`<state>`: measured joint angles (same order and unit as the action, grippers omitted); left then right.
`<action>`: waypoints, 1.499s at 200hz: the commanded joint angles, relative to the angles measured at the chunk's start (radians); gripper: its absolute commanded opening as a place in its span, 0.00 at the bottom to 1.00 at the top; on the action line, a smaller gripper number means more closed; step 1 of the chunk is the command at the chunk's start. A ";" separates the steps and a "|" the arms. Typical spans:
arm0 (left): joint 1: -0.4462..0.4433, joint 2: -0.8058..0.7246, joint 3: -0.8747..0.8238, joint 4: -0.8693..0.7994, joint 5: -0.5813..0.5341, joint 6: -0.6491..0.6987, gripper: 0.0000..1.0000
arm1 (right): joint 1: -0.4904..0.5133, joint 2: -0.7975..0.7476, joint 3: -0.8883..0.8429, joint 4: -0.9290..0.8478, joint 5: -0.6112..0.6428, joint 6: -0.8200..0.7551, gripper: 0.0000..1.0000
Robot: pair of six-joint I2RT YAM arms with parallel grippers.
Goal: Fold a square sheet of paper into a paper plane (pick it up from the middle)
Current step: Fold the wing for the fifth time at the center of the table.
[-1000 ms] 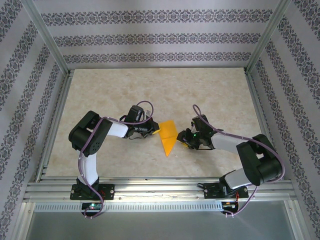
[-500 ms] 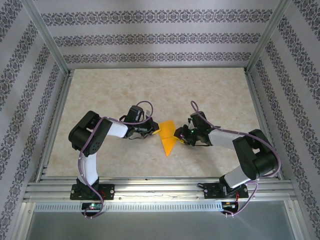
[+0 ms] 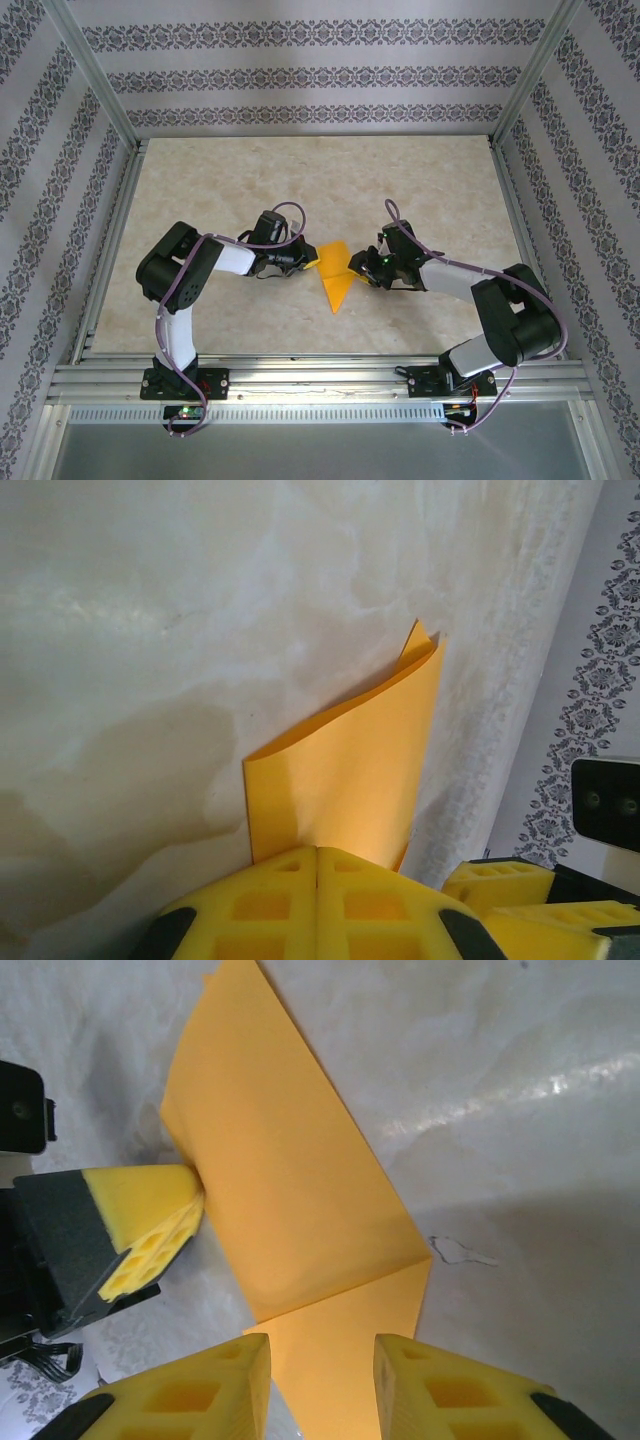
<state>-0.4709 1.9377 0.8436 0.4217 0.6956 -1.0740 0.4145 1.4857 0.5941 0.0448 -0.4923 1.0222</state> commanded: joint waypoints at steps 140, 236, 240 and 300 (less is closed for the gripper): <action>0.011 -0.017 -0.031 -0.044 0.003 -0.007 0.00 | 0.049 0.031 -0.019 0.036 -0.042 0.053 0.34; 0.011 -0.024 -0.017 -0.055 0.005 -0.001 0.00 | 0.078 0.059 -0.032 0.051 -0.053 0.091 0.32; 0.011 -0.024 -0.017 -0.056 0.005 -0.001 0.00 | 0.081 0.065 -0.029 0.056 -0.056 0.093 0.32; 0.011 -0.028 -0.014 -0.064 0.005 0.002 0.00 | 0.087 0.025 -0.036 0.034 -0.017 0.098 0.33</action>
<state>-0.4694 1.9289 0.8398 0.4068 0.6971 -1.0748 0.4889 1.5414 0.5613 0.0868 -0.5297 1.1091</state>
